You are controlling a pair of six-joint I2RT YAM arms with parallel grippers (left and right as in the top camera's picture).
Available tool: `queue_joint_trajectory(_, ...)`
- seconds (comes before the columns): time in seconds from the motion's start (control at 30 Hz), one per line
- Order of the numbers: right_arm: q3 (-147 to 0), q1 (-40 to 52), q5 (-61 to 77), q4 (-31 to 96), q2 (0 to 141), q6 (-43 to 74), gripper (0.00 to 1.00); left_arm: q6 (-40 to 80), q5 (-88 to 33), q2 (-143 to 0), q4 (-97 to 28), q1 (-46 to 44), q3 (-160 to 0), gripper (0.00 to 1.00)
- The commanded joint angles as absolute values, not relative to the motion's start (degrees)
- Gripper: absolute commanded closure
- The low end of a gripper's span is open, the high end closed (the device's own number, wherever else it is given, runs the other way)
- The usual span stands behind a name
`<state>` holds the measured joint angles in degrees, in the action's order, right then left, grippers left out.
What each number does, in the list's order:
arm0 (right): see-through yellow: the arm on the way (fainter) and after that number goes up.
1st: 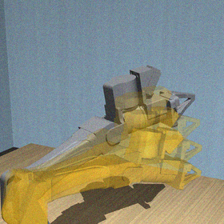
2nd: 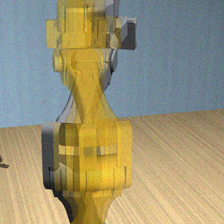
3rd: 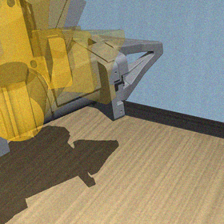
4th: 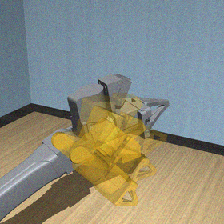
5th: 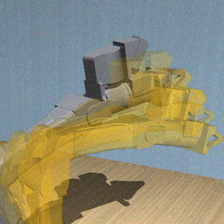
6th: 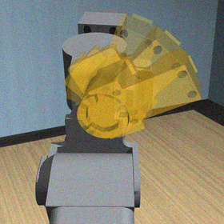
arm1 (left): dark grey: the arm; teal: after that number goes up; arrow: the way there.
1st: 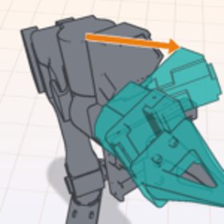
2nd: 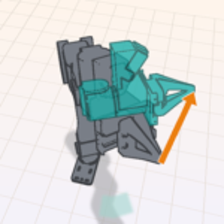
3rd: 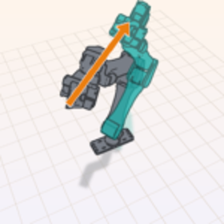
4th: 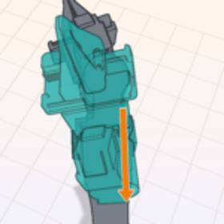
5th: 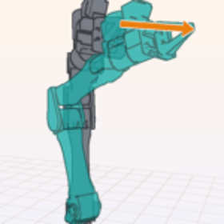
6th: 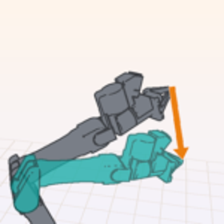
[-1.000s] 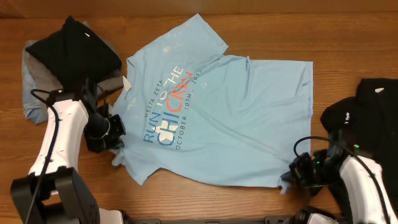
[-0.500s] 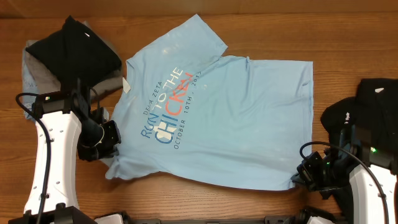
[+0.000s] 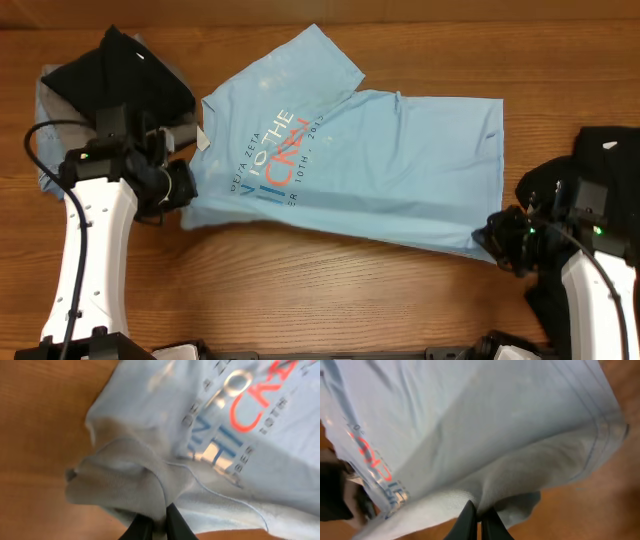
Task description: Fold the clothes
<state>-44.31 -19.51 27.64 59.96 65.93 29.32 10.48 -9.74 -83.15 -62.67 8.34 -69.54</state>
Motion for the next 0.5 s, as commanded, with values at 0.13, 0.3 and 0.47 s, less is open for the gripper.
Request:
queue_joint_trajectory(0.13,-45.7,-19.6,34.2,44.1,77.0,31.8,0.96,8.8,-10.5,-87.0,-53.1,3.6,-70.5,0.87)
queue_joint_trajectory(0.3,-45.7,-19.6,34.2,38.0,81.2,31.8,0.89,8.8,-8.9,-92.3,-49.1,1.5,-70.5,0.73)
queue_joint_trajectory(0.47,-45.9,-20.4,34.3,33.4,81.9,27.4,0.29,8.8,-4.1,-95.4,-48.3,2.3,-70.5,0.35)
